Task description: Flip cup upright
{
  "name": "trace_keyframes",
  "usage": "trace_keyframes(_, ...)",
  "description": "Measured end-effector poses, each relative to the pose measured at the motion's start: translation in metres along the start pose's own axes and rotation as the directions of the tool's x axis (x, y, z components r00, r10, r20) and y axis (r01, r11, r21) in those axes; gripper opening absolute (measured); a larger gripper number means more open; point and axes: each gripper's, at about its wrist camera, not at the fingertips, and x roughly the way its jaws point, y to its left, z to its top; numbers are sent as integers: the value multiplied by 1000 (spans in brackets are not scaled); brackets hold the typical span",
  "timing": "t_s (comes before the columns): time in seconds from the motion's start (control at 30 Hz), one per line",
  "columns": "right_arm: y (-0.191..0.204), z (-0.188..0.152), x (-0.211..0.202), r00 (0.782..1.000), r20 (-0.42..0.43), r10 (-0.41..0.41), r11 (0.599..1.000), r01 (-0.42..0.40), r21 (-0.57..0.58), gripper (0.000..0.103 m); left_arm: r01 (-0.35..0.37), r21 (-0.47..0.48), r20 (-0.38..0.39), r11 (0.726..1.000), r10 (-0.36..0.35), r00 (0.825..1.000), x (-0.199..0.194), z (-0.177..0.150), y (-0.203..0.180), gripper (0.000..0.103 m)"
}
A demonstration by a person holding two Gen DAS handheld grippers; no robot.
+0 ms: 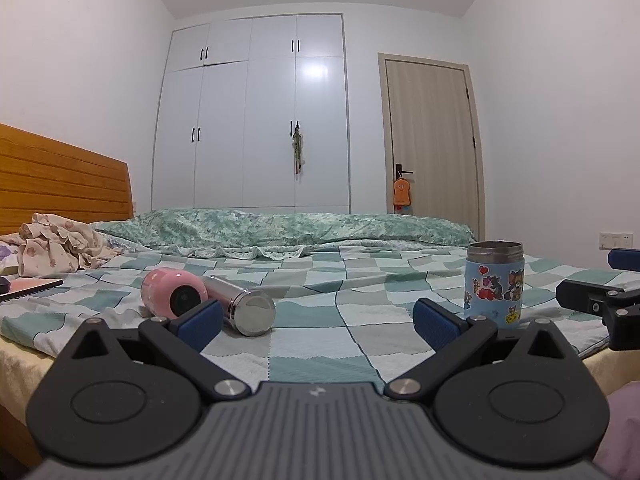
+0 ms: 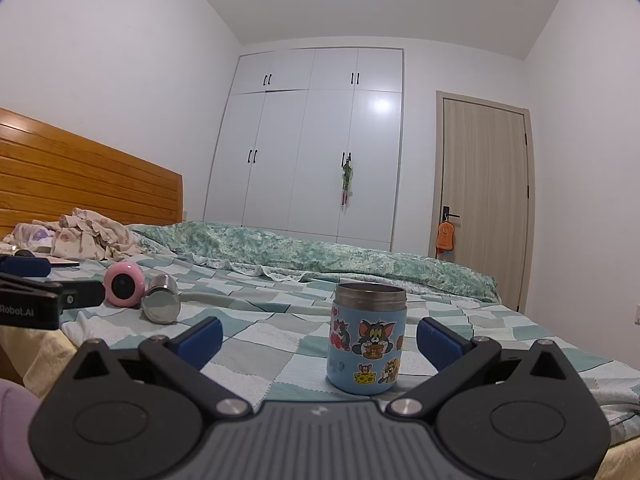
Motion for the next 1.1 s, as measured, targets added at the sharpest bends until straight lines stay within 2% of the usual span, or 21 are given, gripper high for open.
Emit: trace_keyframes(1.1,1,0,0,1000,-1,1,1000,-1,-2,103,8,-17,7,1000,-7,1000,-3,2,3,103)
